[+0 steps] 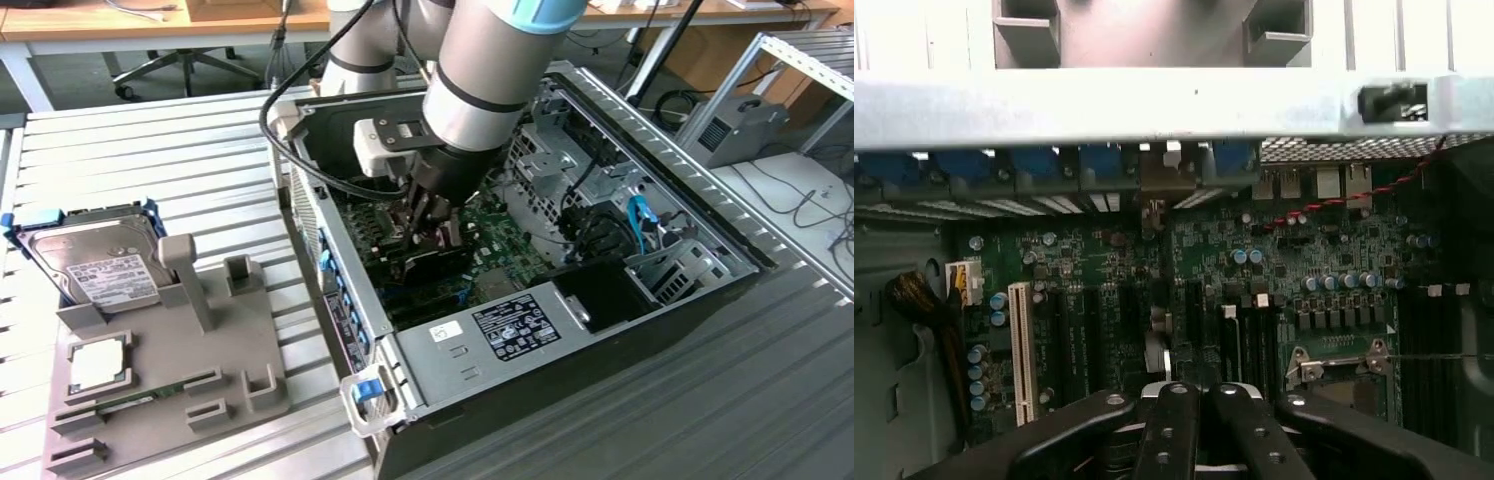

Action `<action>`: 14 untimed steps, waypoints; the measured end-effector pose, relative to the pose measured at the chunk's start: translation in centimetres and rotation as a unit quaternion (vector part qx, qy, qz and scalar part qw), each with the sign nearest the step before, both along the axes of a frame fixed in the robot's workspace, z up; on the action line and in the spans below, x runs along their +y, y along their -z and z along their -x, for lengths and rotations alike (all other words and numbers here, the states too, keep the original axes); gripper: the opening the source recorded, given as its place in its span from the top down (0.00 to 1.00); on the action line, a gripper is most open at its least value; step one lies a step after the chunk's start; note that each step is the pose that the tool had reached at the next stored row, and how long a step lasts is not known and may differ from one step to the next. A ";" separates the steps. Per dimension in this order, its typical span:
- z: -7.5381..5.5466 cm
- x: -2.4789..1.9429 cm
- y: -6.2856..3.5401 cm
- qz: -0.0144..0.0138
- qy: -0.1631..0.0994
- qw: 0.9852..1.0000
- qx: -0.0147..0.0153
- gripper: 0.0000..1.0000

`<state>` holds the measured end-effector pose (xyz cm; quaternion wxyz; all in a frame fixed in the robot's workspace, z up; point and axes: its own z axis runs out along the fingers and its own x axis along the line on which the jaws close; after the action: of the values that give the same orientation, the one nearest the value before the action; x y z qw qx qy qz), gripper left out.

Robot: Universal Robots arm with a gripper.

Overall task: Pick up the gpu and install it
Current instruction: 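Press down on the gpu until it lock into place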

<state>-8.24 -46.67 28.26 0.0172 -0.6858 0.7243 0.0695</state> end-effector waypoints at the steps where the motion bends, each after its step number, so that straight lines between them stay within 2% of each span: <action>1: -0.4 0.00 0.00 0.000 0.000 1.000 0.000 0.89; 7: -3.6 -0.01 -0.01 0.000 0.000 1.000 0.002 0.89; 14: -3.7 0.00 -0.01 0.000 0.000 1.000 0.002 0.89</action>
<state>-4.57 -46.67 28.27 0.0161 -0.6857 0.7243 0.0705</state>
